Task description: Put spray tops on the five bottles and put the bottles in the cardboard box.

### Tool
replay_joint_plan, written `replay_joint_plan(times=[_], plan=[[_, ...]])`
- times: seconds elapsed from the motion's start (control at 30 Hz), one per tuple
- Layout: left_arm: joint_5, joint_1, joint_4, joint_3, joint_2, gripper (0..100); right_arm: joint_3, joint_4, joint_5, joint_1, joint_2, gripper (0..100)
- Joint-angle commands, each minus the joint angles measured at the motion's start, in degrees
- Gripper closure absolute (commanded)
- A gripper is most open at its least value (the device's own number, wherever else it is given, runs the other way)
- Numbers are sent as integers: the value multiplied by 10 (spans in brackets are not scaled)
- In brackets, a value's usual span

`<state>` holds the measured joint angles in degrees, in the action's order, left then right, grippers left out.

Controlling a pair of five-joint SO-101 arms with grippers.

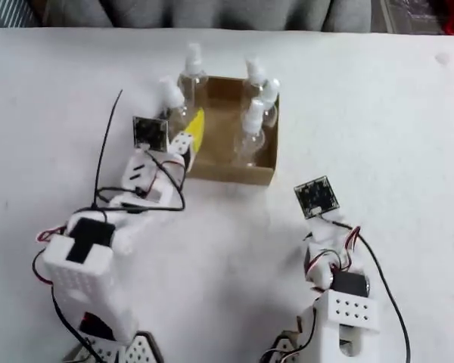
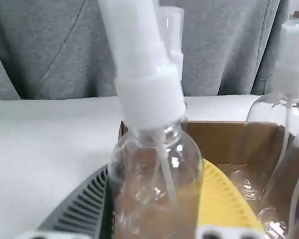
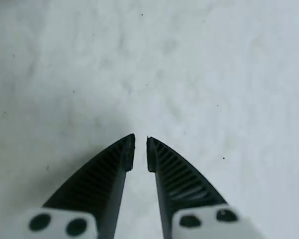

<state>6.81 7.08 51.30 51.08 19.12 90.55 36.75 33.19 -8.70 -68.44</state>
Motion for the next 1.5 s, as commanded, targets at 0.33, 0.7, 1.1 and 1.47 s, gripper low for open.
replay_joint_plan(times=[0.33, 0.7, 1.1, 1.47], plan=[[-54, -7, 24, -72, 65, 976, -3, -11, 5, 6, -6, 981], [-54, -8, 24, -71, 65, 975, -3, -9, 5, 6, -6, 979], [-52, -14, 20, -56, 65, 782, -3, -9, 5, 6, -4, 978], [-16, -21, -14, -58, 65, 588, -3, -9, 6, 6, -4, 978]])
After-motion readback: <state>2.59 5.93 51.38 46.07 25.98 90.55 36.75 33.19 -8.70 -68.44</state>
